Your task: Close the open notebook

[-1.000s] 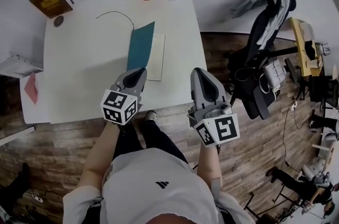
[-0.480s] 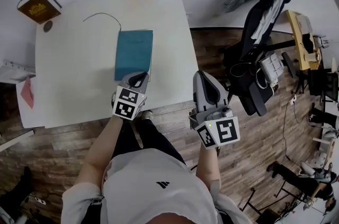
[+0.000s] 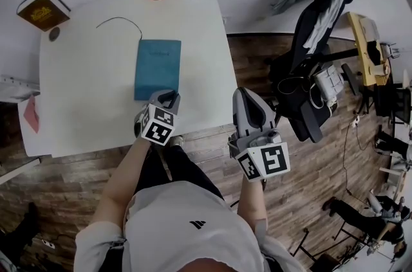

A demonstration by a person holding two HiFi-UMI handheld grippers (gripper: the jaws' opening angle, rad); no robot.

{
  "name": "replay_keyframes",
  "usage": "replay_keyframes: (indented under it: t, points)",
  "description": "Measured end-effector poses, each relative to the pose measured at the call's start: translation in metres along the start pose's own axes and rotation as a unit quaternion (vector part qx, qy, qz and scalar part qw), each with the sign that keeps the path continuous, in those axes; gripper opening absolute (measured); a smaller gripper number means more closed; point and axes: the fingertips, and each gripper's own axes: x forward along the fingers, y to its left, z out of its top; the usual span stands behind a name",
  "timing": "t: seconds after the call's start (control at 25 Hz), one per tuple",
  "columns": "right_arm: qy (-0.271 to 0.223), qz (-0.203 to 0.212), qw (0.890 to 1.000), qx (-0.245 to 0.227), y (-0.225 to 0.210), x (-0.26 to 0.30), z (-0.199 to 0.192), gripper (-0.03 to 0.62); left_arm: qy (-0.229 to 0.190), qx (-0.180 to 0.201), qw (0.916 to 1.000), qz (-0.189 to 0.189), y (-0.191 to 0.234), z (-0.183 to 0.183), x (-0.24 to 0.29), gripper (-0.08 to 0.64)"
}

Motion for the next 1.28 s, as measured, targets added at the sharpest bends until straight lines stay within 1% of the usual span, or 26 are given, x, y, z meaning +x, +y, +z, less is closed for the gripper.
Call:
replay_keyframes:
  t: [0.08,0.16,0.24,0.32,0.48,0.6,0.68,0.88,0.92,0.96,1.12,1.28]
  points:
    - [0.001,0.001,1.000,0.000,-0.001,0.001,0.000,-0.006,0.008,0.015,0.9999,0.002,-0.001,0.000,0.001,0.054]
    - [0.002,0.003,1.000,0.000,-0.001,0.004,0.000,-0.006,0.009,0.012,0.9999,-0.007,-0.002,0.000,0.001,0.060]
    - [0.002,0.006,1.000,-0.001,0.001,0.006,0.000,-0.006,0.004,-0.011,0.9995,-0.030,-0.005,0.000,0.001,0.083]
    - [0.002,0.008,1.000,-0.003,0.002,0.007,0.001,-0.006,-0.001,-0.035,0.9982,-0.048,-0.007,0.001,0.000,0.133]
    - [0.002,0.011,1.000,-0.007,0.008,0.009,0.003,-0.006,-0.011,-0.057,0.9970,-0.052,-0.004,0.001,-0.002,0.121]
    - [0.002,0.010,1.000,-0.011,0.012,0.009,0.004,-0.006,-0.043,-0.090,0.9934,-0.058,-0.001,0.007,-0.011,0.098]
    - [0.002,0.007,1.000,-0.012,0.014,0.009,0.005,-0.006,-0.059,-0.105,0.9908,-0.063,0.001,0.009,-0.017,0.092]
    - [0.001,0.002,1.000,-0.017,0.025,0.008,0.007,-0.006,-0.071,-0.106,0.9886,-0.080,0.002,0.010,-0.025,0.046]
    - [0.000,0.001,1.000,-0.018,0.027,0.007,0.008,-0.006,-0.072,-0.103,0.9890,-0.079,0.002,0.010,-0.026,0.018]
    - [-0.001,0.000,1.000,-0.019,0.030,0.007,0.009,-0.006,-0.072,-0.100,0.9893,-0.078,0.003,0.010,-0.028,0.009]
    - [-0.003,-0.004,1.000,-0.022,0.041,0.005,0.011,-0.006,-0.081,-0.098,0.9891,-0.074,0.012,0.007,-0.040,0.008]
    - [-0.006,-0.004,1.000,-0.027,0.056,0.005,0.014,-0.006,-0.110,-0.100,0.9872,-0.058,0.026,0.012,-0.063,0.008]
